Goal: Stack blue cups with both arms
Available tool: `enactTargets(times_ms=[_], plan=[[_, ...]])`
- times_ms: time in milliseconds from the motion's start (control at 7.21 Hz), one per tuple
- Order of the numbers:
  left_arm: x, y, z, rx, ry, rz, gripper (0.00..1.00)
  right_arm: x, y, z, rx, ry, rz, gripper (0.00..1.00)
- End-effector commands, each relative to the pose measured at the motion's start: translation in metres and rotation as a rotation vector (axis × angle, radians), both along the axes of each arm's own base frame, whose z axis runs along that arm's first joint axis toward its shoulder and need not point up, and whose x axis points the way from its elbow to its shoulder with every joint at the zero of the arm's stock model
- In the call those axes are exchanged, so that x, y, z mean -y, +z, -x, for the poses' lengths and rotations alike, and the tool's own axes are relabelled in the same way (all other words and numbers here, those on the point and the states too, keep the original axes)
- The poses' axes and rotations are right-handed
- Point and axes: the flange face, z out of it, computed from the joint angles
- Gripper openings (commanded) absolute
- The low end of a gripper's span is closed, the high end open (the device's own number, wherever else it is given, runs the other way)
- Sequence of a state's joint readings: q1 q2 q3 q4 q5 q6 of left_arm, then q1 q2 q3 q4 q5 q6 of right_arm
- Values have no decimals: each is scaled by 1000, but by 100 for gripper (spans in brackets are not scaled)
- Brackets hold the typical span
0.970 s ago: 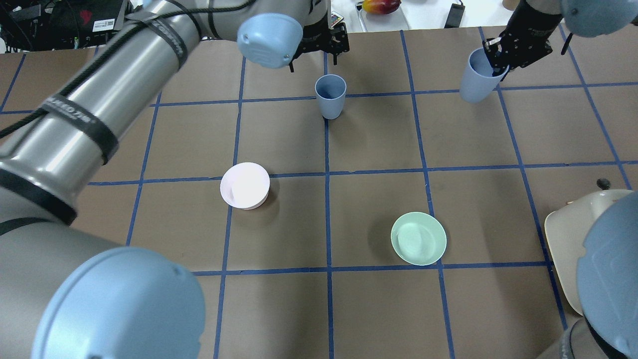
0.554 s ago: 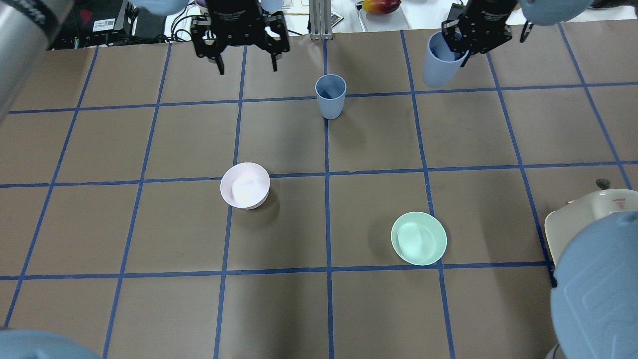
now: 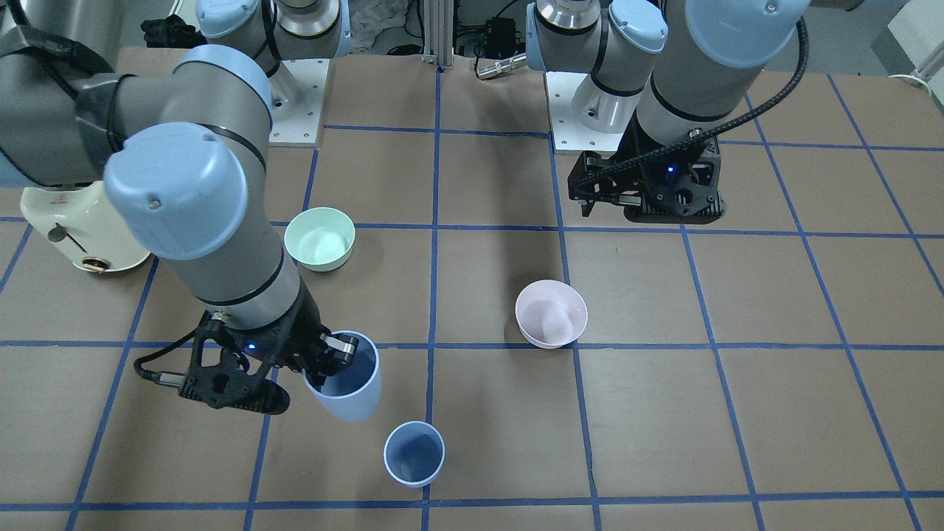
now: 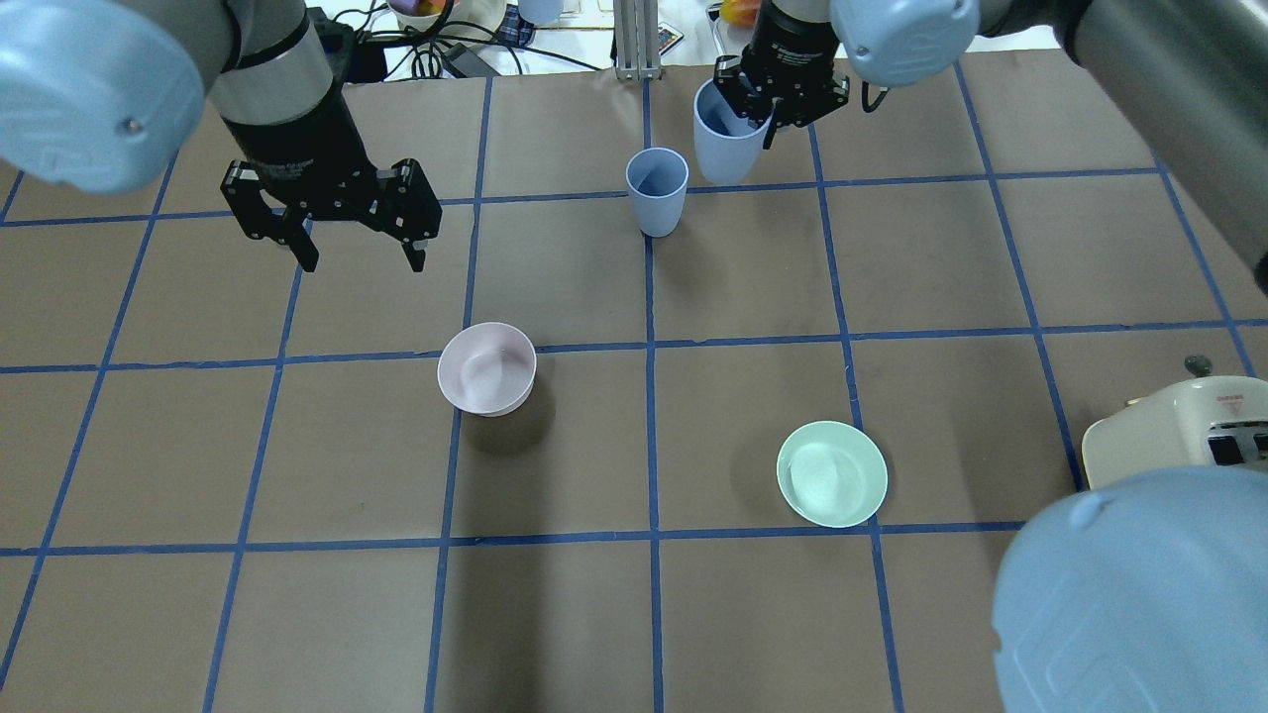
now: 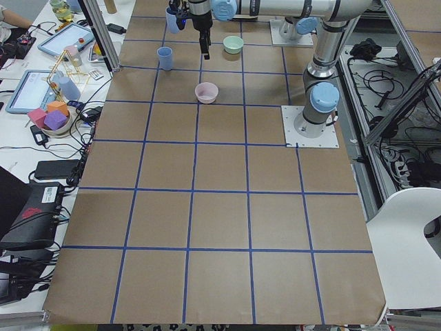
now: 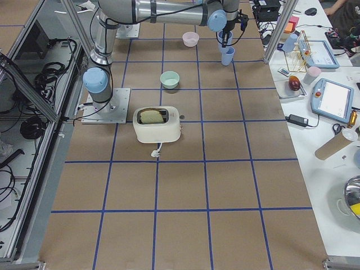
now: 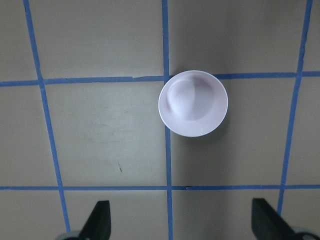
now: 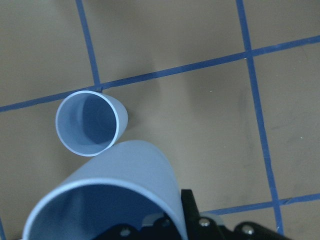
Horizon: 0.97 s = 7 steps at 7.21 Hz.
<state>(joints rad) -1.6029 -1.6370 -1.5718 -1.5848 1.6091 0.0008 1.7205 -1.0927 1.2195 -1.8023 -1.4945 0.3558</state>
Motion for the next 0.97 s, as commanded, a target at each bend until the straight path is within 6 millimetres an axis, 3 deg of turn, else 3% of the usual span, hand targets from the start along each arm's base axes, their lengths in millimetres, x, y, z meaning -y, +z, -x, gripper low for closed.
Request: enactTargets(times_ms=[0, 277, 416, 832], plan=[[-10, -3, -13, -6, -33, 131, 100, 26, -11, -37, 13, -22, 26, 0], [10, 16, -8, -50, 12, 137, 100, 44, -29, -41, 16, -22, 31, 0], [-1, 24, -8, -51, 18, 65, 100, 47, -41, -43, 12, -19, 13, 0], [-11, 55, 1, -138, 22, 121, 100, 46, -54, -50, 8, -11, -12, 0]])
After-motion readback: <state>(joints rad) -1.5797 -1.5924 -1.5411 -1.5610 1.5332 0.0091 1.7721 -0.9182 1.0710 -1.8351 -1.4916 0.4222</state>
